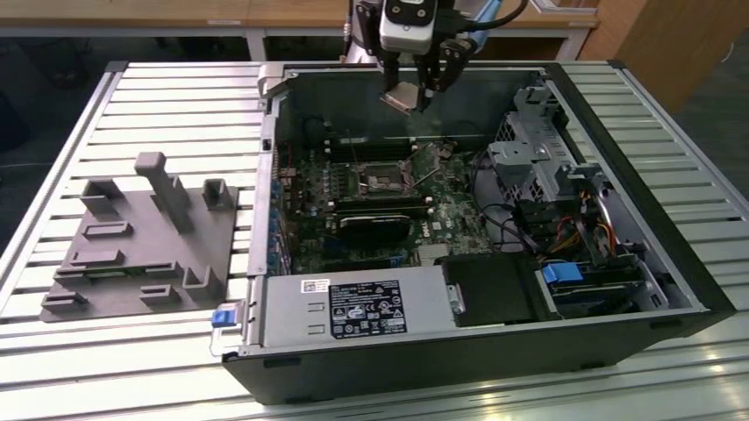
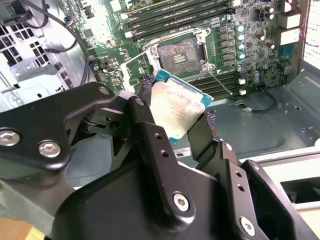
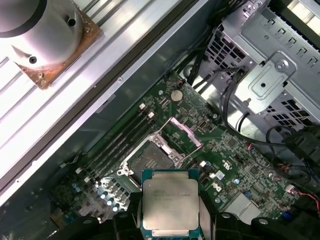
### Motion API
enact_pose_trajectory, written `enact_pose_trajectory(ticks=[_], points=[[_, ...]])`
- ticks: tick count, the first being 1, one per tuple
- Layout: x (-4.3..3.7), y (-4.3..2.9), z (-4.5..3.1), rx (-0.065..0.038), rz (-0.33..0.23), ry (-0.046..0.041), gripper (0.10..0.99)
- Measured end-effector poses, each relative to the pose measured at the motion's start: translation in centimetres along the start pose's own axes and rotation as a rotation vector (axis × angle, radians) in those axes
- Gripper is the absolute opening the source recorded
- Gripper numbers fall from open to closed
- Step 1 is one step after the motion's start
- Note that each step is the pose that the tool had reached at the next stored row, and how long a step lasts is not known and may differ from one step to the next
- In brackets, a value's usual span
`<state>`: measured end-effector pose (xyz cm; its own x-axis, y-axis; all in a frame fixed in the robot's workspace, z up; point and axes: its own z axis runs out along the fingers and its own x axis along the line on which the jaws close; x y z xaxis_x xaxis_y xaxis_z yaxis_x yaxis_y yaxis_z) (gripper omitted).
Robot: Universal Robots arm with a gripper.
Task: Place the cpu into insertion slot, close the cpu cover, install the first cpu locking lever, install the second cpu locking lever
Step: 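Place the cpu into insertion slot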
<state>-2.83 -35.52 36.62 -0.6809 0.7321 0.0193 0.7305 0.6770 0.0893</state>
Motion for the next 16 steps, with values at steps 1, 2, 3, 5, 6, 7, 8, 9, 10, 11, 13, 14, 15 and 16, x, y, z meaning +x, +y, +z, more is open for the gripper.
enact_pose_trajectory(ticks=[1,2,3,5,6,7,8,9,10,11,13,14,15,16], points=[[0.00,0.00,0.00,0.000,0.006,-0.0005,0.541],[0.00,0.00,0.01,0.000,0.012,-0.0011,0.541],[0.00,0.00,0.01,0.000,0.018,-0.0016,0.541],[0.00,0.00,0.02,-0.001,0.031,-0.0028,0.541],[0.00,0.00,0.02,-0.001,0.037,-0.0033,0.541],[0.00,0.00,0.02,-0.001,0.043,-0.0038,0.541],[0.00,0.00,0.03,-0.001,0.049,-0.0044,0.541],[0.00,0.00,0.03,-0.001,0.055,-0.0049,0.541],[0.00,0.00,0.04,-0.001,0.061,-0.0054,0.541],[0.00,0.00,0.04,-0.001,0.067,-0.0060,0.541],[0.00,0.00,0.06,-0.002,0.081,-0.0072,0.541],[0.00,0.00,0.07,-0.002,0.088,-0.0079,0.541],[0.00,-0.01,0.08,-0.002,0.096,-0.0086,0.541],[0.00,-0.01,0.09,-0.002,0.104,-0.0094,0.541]])
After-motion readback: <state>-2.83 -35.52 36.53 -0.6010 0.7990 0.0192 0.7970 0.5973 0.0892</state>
